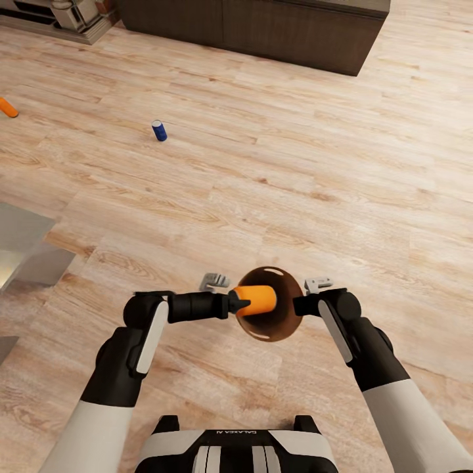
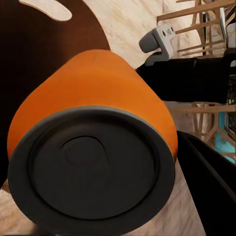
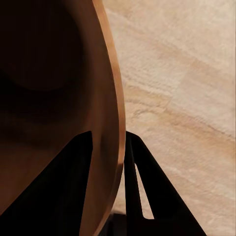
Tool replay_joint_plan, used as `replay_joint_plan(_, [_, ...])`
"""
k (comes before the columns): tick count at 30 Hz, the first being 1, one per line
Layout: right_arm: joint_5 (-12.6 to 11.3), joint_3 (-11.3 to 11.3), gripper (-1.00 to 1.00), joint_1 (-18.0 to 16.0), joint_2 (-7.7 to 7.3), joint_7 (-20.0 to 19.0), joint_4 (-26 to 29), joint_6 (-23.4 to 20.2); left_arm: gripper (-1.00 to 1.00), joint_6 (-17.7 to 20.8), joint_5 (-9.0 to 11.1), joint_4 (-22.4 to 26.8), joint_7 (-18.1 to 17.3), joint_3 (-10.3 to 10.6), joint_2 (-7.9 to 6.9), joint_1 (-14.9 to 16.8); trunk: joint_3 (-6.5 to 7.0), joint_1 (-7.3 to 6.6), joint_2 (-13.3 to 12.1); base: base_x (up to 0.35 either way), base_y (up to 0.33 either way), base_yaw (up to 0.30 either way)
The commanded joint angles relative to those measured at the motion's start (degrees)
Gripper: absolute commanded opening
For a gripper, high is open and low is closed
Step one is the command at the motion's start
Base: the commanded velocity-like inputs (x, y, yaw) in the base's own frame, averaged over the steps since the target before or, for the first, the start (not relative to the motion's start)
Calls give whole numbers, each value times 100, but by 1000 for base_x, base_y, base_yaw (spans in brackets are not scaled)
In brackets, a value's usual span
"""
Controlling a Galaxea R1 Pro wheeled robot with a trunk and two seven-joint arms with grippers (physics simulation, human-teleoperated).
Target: Put the three can of soda from the living room inside the tash can in the kitchen.
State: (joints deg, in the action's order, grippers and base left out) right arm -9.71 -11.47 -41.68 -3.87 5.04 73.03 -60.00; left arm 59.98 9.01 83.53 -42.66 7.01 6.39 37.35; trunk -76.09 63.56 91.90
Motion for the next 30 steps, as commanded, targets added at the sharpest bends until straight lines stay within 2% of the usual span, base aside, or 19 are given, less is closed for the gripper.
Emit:
replay_joint_plan(1, [-136, -5, -100, 1, 2, -21, -4, 0, -100, 2, 14, -2, 153, 22, 32, 3, 0, 0, 0, 0, 0, 0])
replay_joint_plan(7, [-136, -12, -100, 1, 4, -21, -61, 0, -100, 2, 14, -5, 331, 35, 88, 10, 0, 0, 0, 0, 0, 0])
replay_joint_plan(11, [-135, -16, -100, 1, 7, -21, -101, 0, -100, 2, 15, -11, 857, 51, 122, 60, 0, 0, 0, 0, 0, 0])
replay_joint_plan(17, [-136, -21, -100, 1, 13, 1, -125, 0, -100, 2, 23, -20, 1229, 229, 169, 77, 0, 0, 0, 0, 0, 0])
replay_joint_plan(19, [-138, -32, -100, 2, 15, 116, -128, 0, -100, 2, 31, -21, 1334, 258, 181, 78, 0, 0, 0, 0, 0, 0])
replay_joint_plan(22, [-144, -176, -100, -1, 36, 317, -162, 0, -100, 2, 43, -28, 1420, 396, 204, 79, 0, 0, 0, 0, 0, 0])
replay_joint_plan(26, [-146, -256, -100, 0, 63, 391, -206, 0, -100, 2, 142, -38, 1461, 522, 217, 79, 0, 0, 0, 0, 0, 0])
replay_joint_plan(30, [-145, -289, -100, -1, 117, 426, -223, 0, -100, 2, 219, -158, 1714, 606, 225, 79, 0, 0, 0, 0, 0, 0])
